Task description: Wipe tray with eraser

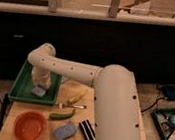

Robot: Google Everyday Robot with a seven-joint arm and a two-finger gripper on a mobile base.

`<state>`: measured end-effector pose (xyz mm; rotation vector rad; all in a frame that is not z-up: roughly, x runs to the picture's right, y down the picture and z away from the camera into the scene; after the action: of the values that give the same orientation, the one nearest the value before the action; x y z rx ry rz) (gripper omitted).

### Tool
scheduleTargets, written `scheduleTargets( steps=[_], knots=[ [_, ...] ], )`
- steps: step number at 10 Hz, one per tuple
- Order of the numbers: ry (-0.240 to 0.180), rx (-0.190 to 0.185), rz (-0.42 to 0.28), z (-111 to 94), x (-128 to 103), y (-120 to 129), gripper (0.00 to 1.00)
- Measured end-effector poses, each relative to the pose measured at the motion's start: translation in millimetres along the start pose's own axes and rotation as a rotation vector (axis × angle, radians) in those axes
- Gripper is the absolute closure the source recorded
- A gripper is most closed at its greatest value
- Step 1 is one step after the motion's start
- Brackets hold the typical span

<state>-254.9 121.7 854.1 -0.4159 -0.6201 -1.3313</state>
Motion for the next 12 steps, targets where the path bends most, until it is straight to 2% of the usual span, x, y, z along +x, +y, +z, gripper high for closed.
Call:
scheduleTargets(
  steps=[2,6,7,9,11,12],
  knots=[
    [0.01,-0.057,0.009,14.5,1.5,1.6,1.0],
    [0.053,-0.12,0.05,22.7,22.5,15.6,1.0],
    [0.072,-0.121,0.059,23.9,34.4,16.6,1.0],
    [0.083,-0.093,0.047,25.7,43.2,10.0,1.0],
    [0.062,-0.049,0.005,27.2,39.4,-6.8,1.0],
    [0.042,-0.029,-0.024,26.9,29.9,-17.2,1.0]
  ],
)
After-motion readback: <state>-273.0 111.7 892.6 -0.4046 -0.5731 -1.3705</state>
